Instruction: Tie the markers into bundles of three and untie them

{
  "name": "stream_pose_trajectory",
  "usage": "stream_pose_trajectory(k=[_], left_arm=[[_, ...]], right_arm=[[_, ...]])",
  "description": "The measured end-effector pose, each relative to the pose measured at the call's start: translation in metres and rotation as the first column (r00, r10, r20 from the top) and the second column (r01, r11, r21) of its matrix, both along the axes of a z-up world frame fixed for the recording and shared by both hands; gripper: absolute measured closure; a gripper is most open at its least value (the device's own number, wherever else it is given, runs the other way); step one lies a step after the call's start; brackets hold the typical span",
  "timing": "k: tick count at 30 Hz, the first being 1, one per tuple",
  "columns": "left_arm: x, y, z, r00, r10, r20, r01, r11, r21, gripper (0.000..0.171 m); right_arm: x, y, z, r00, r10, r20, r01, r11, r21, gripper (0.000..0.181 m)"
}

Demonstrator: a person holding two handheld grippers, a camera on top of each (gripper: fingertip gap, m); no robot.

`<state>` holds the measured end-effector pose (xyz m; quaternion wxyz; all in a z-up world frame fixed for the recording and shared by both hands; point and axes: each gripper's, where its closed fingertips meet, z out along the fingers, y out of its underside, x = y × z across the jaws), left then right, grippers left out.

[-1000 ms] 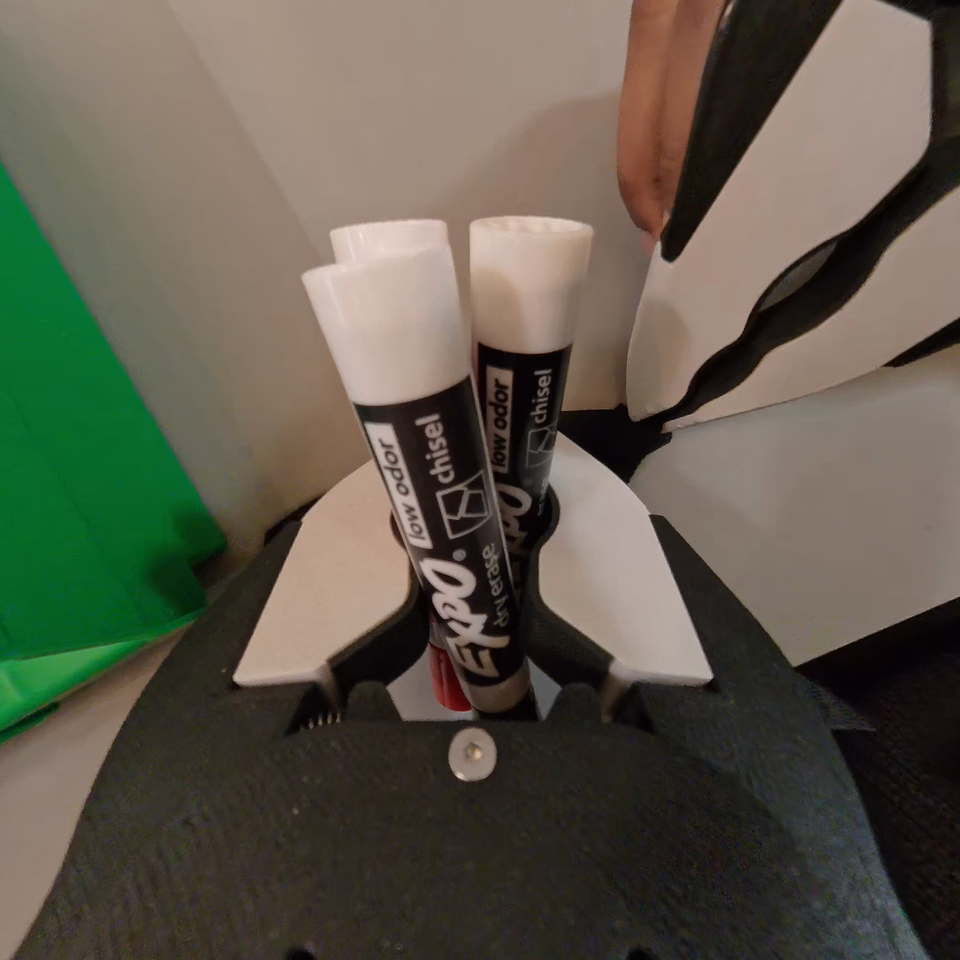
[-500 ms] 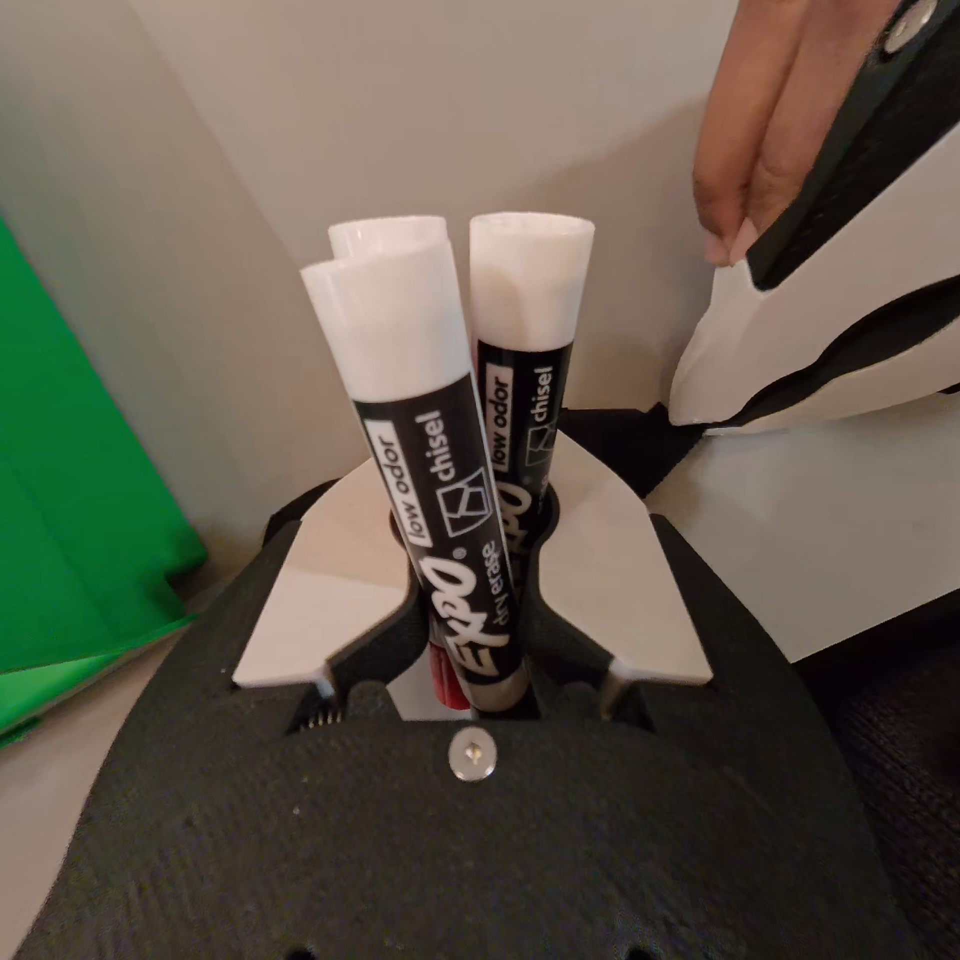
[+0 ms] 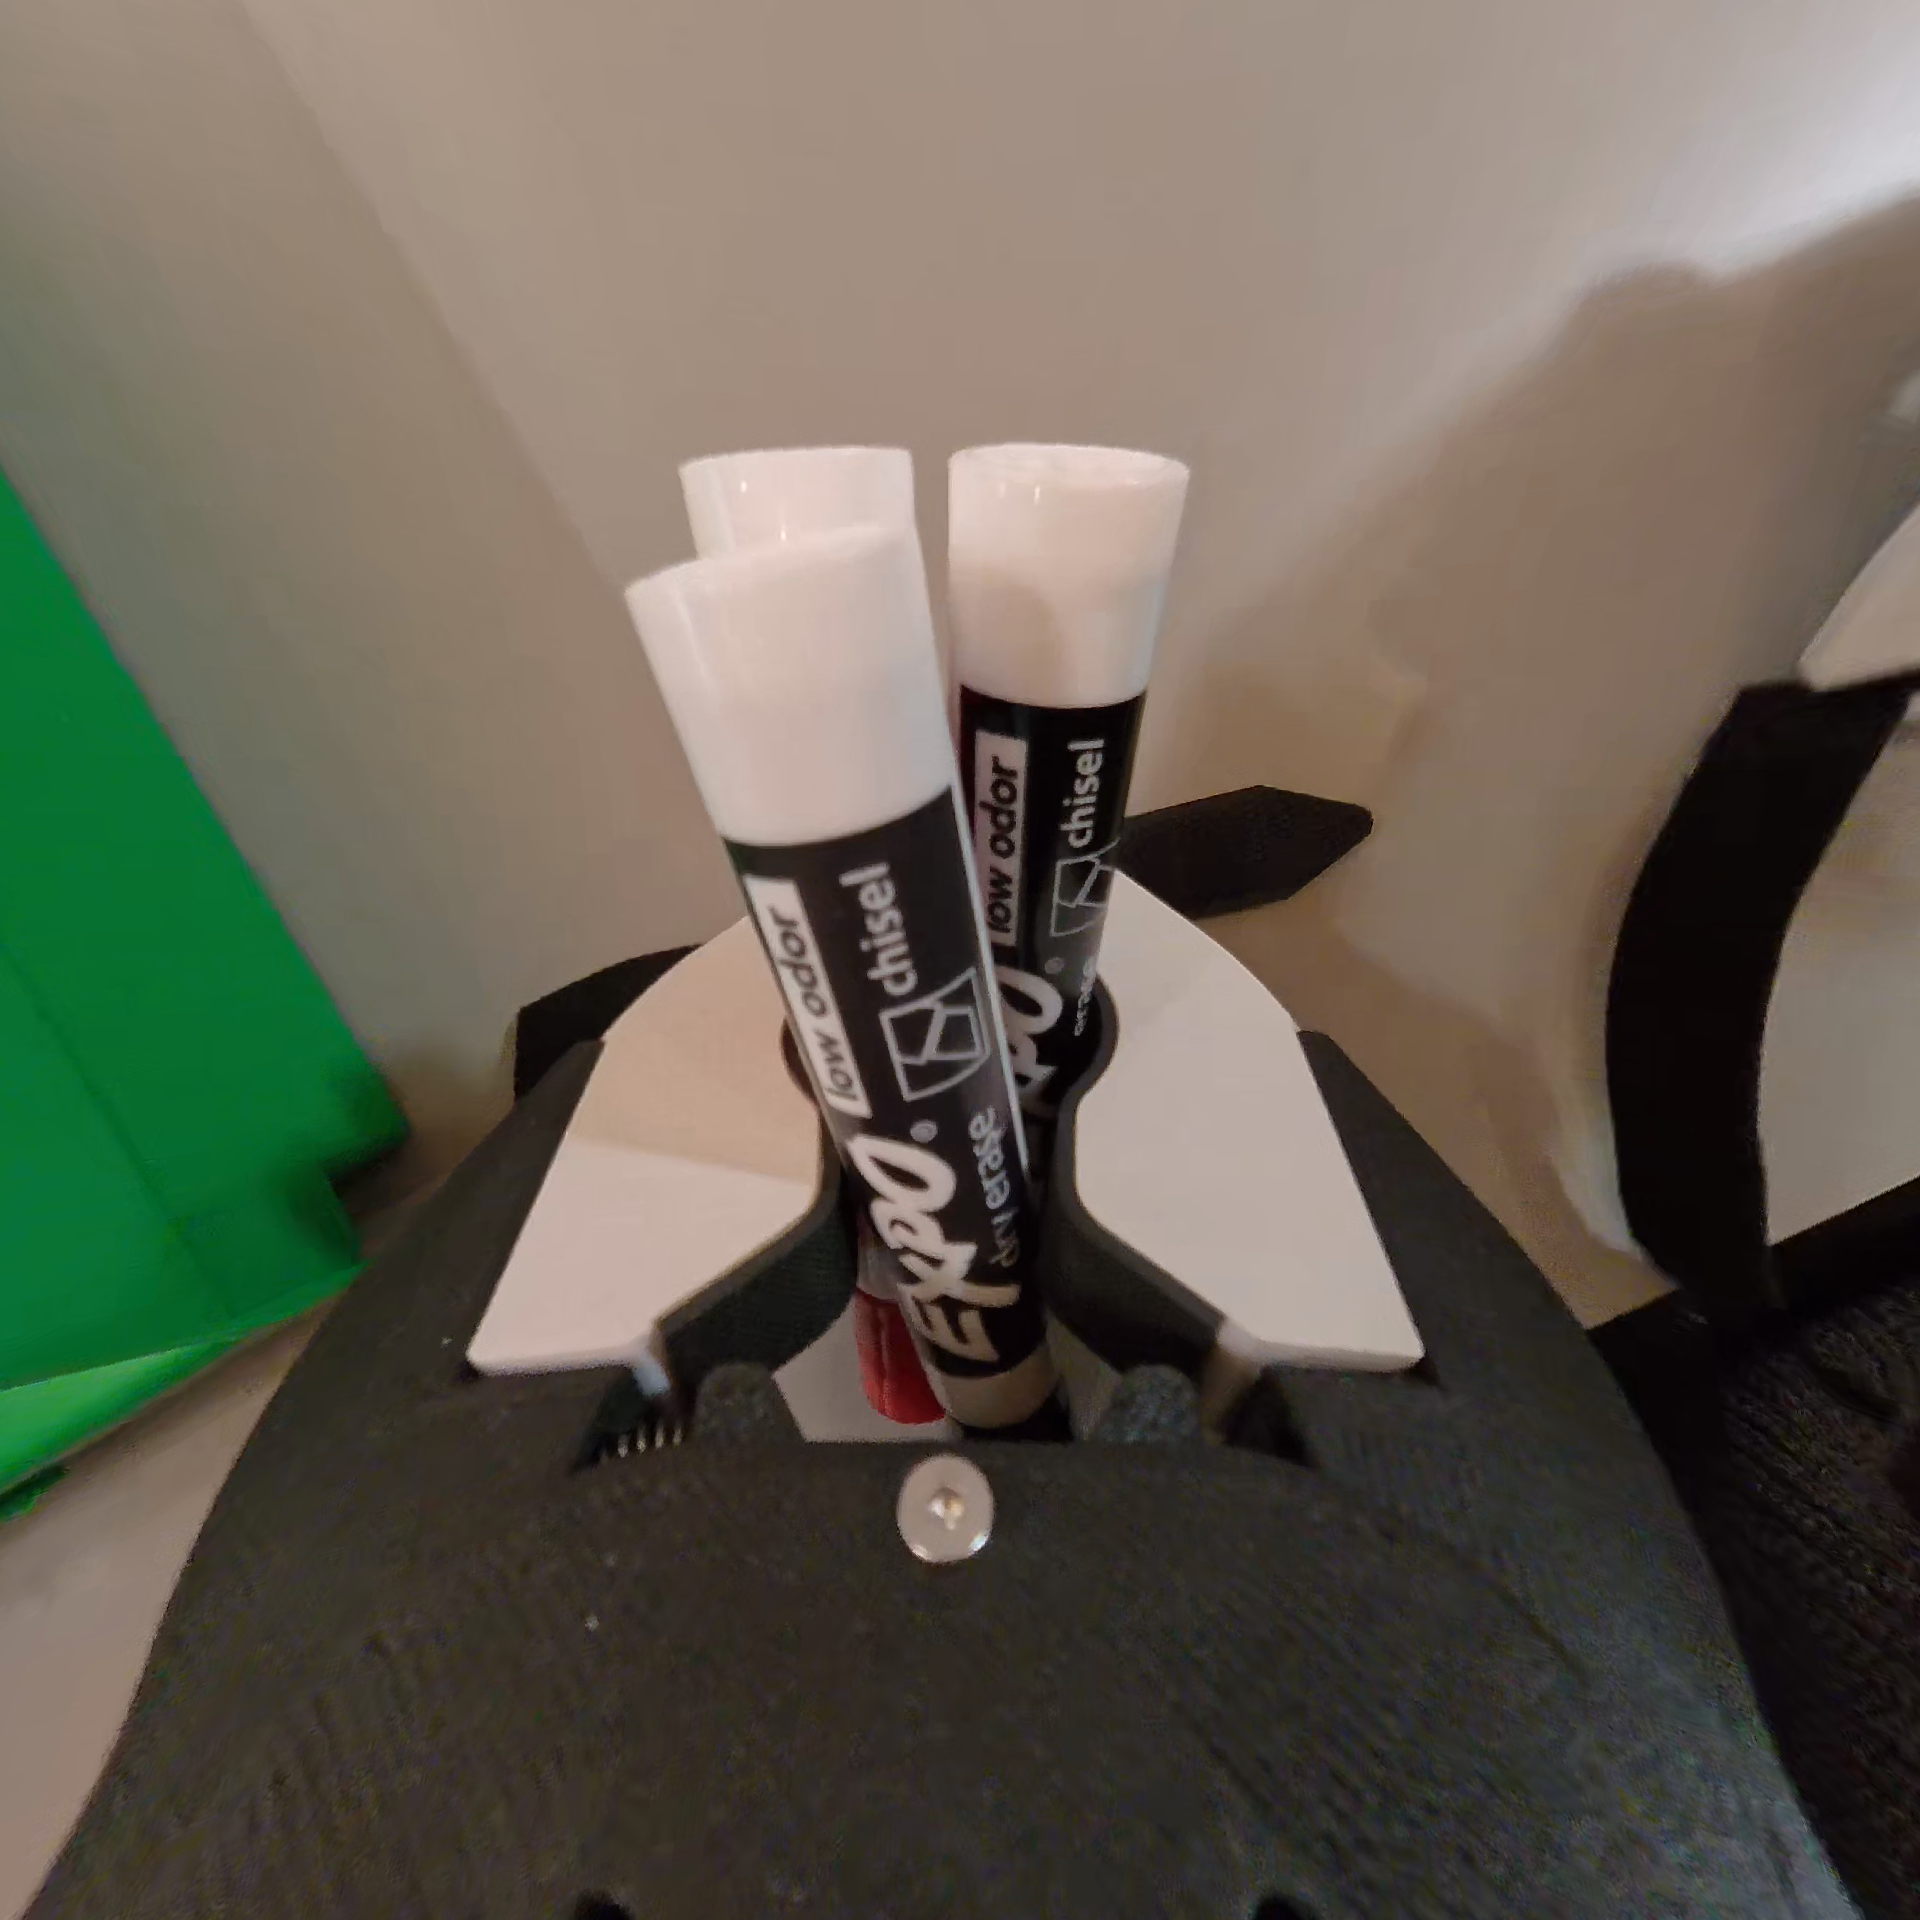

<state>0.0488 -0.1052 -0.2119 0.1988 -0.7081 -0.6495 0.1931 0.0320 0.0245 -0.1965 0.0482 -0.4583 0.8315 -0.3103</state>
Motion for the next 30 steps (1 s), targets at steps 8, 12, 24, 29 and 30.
stream_pose_trajectory(k=[8, 12, 24, 29, 30], left_arm=[[0.004, -0.011, 0.007, 1.000, 0.013, -0.025, -0.013, 0.999, 0.034, 0.127], [0.005, -0.011, 0.017, 0.998, 0.004, -0.070, 0.003, 0.995, 0.102, 0.127], [0.014, -0.032, 0.056, 0.987, -0.040, -0.154, 0.049, 0.997, 0.058, 0.127], [0.016, -0.035, 0.055, 0.987, -0.032, -0.158, 0.041, 0.998, 0.055, 0.127], [0.016, -0.035, 0.054, 0.988, -0.033, -0.154, 0.041, 0.998, 0.050, 0.127]], right_arm=[[-0.054, 0.018, 0.013, 0.954, -0.268, -0.131, 0.266, 0.963, -0.034, 0.179], [-0.062, 0.046, 0.006, 0.904, -0.404, -0.136, 0.404, 0.914, -0.034, 0.179], [-0.075, 0.089, 0.004, 0.718, -0.678, -0.157, 0.663, 0.735, -0.143, 0.179], [-0.077, 0.093, 0.012, 0.655, -0.747, -0.116, 0.723, 0.664, -0.192, 0.179], [-0.076, 0.092, 0.017, 0.646, -0.758, -0.090, 0.733, 0.649, -0.202, 0.179]])
